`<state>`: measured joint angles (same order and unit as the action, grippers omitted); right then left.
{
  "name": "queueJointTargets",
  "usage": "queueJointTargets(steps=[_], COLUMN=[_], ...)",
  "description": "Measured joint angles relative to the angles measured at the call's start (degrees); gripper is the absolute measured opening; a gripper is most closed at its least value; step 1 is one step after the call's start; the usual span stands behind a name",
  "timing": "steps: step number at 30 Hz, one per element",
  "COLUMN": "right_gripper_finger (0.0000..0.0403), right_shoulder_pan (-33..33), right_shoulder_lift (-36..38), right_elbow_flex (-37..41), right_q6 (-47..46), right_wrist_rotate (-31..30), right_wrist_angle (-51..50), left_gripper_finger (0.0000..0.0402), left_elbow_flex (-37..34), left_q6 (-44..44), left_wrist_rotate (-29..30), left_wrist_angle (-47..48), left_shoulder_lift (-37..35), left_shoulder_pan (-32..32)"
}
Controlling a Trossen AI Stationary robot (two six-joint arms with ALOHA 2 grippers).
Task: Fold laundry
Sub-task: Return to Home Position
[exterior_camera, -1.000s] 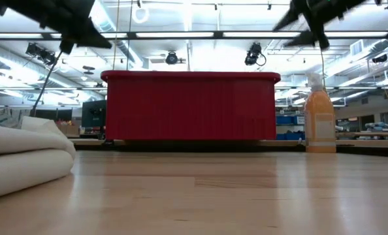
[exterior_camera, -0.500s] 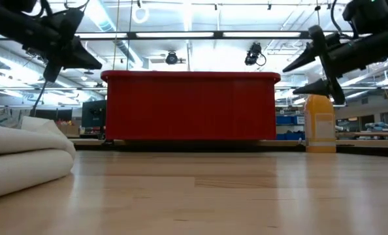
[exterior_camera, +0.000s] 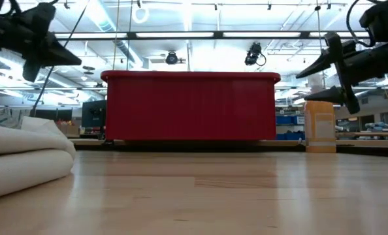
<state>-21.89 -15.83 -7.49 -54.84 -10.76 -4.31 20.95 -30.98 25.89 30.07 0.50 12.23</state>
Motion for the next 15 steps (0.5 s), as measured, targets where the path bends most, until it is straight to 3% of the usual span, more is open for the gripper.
queueJointTargets(steps=[5, 15], right_gripper_finger=[0.0279, 0.0270], right_shoulder_pan=[0.0, 0.1], right_shoulder_lift=[4.4, 5.9], right_elbow_flex=[2.6, 7.0], right_q6=[-2.7, -5.8], right_wrist_rotate=[2.0, 4.6], right_wrist_angle=[-3.3, 5.6], left_gripper_finger=[0.0004, 0.0004], left_elbow_flex=[-0.4, -11.2], left_q6=[-2.4, -7.9], left_wrist_rotate=[-2.6, -6.7], left_wrist_angle=[2.5, -10.3], left_shoulder_lift=[0.1, -0.3], left_shoulder_pan=[0.0, -0.2])
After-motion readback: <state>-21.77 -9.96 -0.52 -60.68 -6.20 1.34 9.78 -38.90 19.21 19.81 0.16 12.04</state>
